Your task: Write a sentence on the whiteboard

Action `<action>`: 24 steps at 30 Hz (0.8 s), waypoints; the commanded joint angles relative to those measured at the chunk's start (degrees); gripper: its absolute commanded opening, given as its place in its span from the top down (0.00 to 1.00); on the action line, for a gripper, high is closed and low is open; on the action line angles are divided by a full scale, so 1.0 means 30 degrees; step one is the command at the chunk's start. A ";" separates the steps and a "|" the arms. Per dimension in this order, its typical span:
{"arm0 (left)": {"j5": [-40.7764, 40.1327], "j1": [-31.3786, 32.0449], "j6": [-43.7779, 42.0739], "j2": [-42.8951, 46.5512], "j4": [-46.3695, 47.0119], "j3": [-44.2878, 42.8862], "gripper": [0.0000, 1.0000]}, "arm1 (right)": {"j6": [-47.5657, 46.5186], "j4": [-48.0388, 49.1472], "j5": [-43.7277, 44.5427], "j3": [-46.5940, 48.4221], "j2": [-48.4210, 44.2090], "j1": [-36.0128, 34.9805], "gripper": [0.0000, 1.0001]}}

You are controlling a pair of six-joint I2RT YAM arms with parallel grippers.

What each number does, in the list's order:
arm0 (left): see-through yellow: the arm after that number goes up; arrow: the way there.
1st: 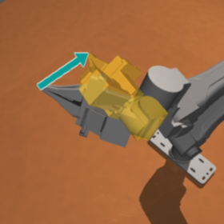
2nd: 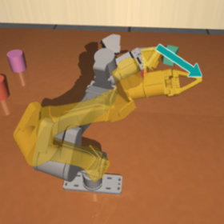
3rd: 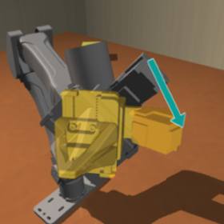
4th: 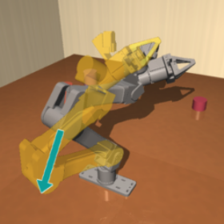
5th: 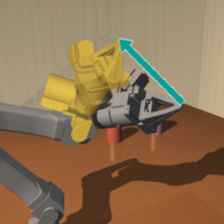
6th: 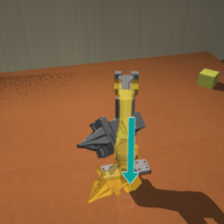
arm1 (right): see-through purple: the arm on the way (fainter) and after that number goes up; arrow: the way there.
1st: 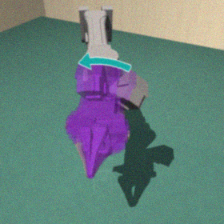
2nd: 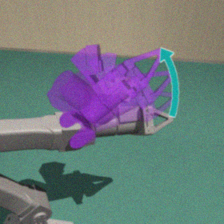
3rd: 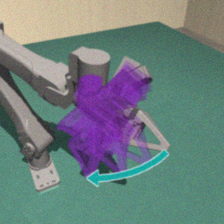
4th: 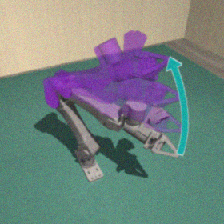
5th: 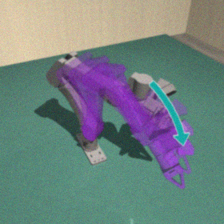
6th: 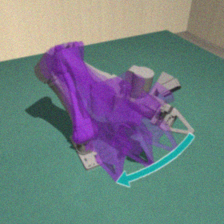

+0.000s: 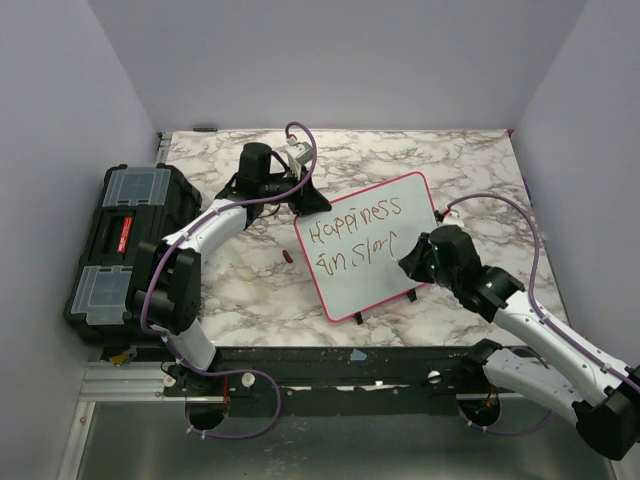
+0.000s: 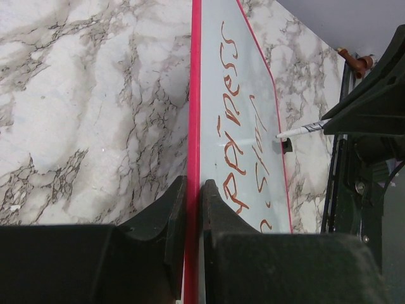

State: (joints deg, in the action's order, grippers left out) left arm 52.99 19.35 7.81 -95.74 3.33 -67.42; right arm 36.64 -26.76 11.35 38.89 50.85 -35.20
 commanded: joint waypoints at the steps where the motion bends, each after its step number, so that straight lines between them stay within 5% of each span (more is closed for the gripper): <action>1: -0.0058 -0.0145 -0.1152 0.0421 0.1145 -0.0027 1.00 | 0.0019 0.0849 -0.0546 0.0794 -0.0481 -0.0015 0.99; 9: -0.0002 -0.0153 -0.1140 0.0403 0.1175 -0.0064 1.00 | -0.0193 0.2303 0.2798 0.1186 0.0398 -0.0013 0.99; 24: 0.0002 -0.0182 -0.1163 0.0282 0.1086 -0.0158 1.00 | -0.0406 0.3867 0.4432 0.1063 0.2034 -0.0014 0.99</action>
State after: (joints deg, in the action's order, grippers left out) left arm 53.17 19.25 7.81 -95.74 3.33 -67.42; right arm 35.94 -17.61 21.82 41.10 56.29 -35.20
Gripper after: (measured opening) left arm 0.125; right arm 0.122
